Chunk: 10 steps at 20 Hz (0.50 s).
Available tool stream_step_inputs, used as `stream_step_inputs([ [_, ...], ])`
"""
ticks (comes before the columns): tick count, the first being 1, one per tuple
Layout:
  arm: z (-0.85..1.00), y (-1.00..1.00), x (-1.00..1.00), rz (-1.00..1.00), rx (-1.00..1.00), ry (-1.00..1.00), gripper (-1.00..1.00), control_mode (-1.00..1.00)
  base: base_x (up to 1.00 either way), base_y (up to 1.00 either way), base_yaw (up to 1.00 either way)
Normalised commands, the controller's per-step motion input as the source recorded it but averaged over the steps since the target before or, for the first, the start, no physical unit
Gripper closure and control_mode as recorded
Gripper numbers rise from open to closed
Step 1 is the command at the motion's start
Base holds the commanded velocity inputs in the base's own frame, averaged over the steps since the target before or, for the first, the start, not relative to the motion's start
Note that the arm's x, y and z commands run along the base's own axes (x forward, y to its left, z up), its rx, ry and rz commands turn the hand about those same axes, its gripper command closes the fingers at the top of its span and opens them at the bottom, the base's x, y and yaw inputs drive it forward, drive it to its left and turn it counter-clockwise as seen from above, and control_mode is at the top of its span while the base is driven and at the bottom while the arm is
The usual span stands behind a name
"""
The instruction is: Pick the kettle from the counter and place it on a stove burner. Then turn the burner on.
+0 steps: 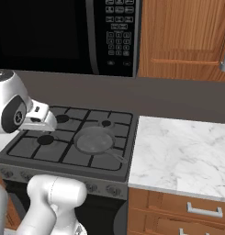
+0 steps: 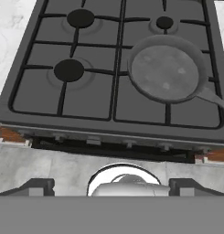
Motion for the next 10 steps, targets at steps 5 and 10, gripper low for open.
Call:
stream_step_inputs([
  [5, -0.06, 0.67, -0.04, 0.08, 0.00, 0.00, -1.00, -1.00, 0.00, 0.00, 0.00],
  [10, -0.02, 0.64, 0.00, 0.12, 0.00, 0.01, -1.00, -1.00, 0.00, 0.00, 0.00],
])
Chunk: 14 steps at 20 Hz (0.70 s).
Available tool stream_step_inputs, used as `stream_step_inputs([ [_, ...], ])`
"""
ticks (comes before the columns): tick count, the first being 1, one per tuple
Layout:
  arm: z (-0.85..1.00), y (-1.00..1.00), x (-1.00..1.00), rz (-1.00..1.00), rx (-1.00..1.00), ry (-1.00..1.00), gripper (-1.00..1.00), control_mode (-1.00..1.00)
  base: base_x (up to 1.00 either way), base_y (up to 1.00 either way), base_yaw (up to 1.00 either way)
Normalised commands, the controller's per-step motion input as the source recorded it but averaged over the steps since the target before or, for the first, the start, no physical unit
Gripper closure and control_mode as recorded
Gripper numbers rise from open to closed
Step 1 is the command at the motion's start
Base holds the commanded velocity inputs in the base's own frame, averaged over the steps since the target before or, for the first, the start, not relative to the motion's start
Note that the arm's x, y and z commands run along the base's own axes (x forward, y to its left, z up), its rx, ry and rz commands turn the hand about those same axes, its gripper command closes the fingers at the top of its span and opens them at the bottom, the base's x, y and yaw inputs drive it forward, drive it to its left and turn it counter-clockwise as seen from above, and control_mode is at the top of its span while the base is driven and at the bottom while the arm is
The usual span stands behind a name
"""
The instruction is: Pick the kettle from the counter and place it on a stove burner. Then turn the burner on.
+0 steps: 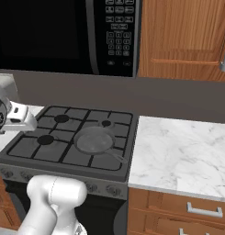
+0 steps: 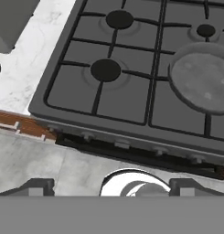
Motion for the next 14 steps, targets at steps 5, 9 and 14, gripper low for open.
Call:
stream_step_inputs([
  [5, -0.06, 0.65, 0.00, 0.14, 0.00, 0.04, -1.00, -1.00, 0.00, 0.00, 0.00],
  [9, -0.05, 0.68, 0.00, 0.16, 0.00, 0.02, -1.00, -1.00, 0.00, 0.00, 0.00],
  [14, -0.06, 0.64, 0.00, 0.17, 0.00, 0.00, -1.00, -1.00, 0.00, 0.00, 0.00],
])
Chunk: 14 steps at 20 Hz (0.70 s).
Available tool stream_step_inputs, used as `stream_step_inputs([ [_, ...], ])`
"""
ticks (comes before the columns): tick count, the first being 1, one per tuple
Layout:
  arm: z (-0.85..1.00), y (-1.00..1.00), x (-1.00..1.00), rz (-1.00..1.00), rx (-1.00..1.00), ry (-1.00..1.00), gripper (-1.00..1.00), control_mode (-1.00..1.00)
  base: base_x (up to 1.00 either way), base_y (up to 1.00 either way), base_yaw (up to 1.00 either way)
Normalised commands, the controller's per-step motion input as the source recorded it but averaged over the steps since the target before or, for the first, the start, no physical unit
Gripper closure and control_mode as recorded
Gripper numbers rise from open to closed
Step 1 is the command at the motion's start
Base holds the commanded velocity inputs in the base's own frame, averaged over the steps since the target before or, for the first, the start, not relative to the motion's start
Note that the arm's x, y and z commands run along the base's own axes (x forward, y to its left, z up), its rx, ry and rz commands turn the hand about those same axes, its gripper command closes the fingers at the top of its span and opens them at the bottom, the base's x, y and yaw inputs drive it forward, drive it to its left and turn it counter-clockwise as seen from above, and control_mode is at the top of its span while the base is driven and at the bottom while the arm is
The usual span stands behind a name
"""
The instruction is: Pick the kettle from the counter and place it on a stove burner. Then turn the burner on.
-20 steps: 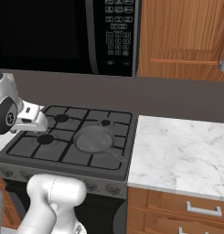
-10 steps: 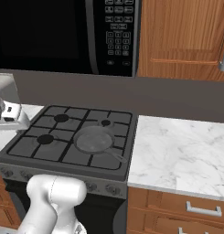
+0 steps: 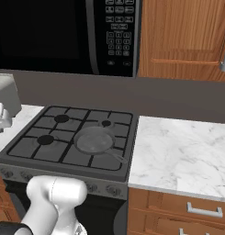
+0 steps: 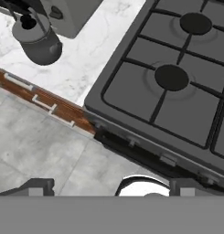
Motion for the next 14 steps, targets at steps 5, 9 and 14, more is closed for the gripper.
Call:
stream_step_inputs([
  [5, -0.08, 0.67, 0.00, 0.16, 0.00, 0.00, -1.00, -1.00, 0.00, 0.00, 0.00],
  [9, -0.09, 0.68, 0.01, 0.16, 0.00, 0.00, -1.00, -1.00, 0.00, 0.00, 0.00],
  [14, -0.09, 0.58, 0.13, 0.14, 0.00, 0.00, -1.00, -1.00, 0.00, 0.00, 0.00],
])
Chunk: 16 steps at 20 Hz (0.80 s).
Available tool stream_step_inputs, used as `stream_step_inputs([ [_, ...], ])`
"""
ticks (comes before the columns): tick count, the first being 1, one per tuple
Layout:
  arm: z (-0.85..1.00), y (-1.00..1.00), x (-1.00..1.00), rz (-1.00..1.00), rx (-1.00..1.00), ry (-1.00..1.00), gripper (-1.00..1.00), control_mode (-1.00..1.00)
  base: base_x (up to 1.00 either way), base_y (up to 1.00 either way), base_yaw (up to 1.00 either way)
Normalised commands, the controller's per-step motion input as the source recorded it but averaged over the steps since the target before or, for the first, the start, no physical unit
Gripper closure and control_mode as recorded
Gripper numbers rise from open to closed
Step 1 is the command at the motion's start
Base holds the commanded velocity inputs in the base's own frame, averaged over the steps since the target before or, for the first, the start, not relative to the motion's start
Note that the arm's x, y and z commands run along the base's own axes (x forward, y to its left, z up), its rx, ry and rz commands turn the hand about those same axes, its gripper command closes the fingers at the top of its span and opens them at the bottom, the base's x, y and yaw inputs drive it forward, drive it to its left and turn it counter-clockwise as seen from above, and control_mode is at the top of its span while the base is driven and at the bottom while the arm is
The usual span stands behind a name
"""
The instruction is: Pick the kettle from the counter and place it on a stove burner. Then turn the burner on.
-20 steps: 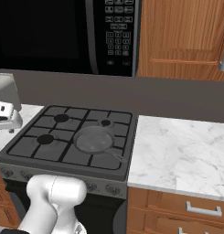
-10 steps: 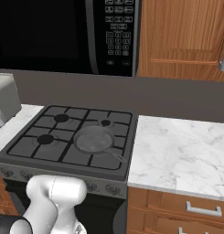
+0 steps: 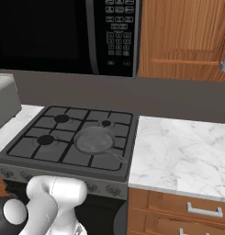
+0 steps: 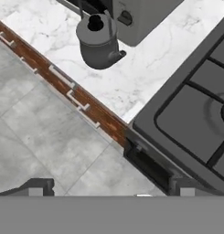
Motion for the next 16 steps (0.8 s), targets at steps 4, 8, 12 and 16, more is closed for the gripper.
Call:
stream_step_inputs([
  [4, -0.09, 0.49, 0.24, 0.10, 0.00, 0.01, -1.00, -1.00, 0.00, 0.00, 0.00],
  [8, -0.07, 0.37, 0.28, 0.03, 0.00, 0.01, -1.00, -1.00, 0.00, 0.00, 0.00],
  [12, -0.03, 0.31, 0.29, 0.00, 0.00, 0.01, -1.00, -1.00, 0.00, 0.00, 0.00],
  [16, -0.01, 0.27, 0.29, 0.00, 0.00, 0.00, -1.00, -1.00, 0.00, 0.00, 0.00],
])
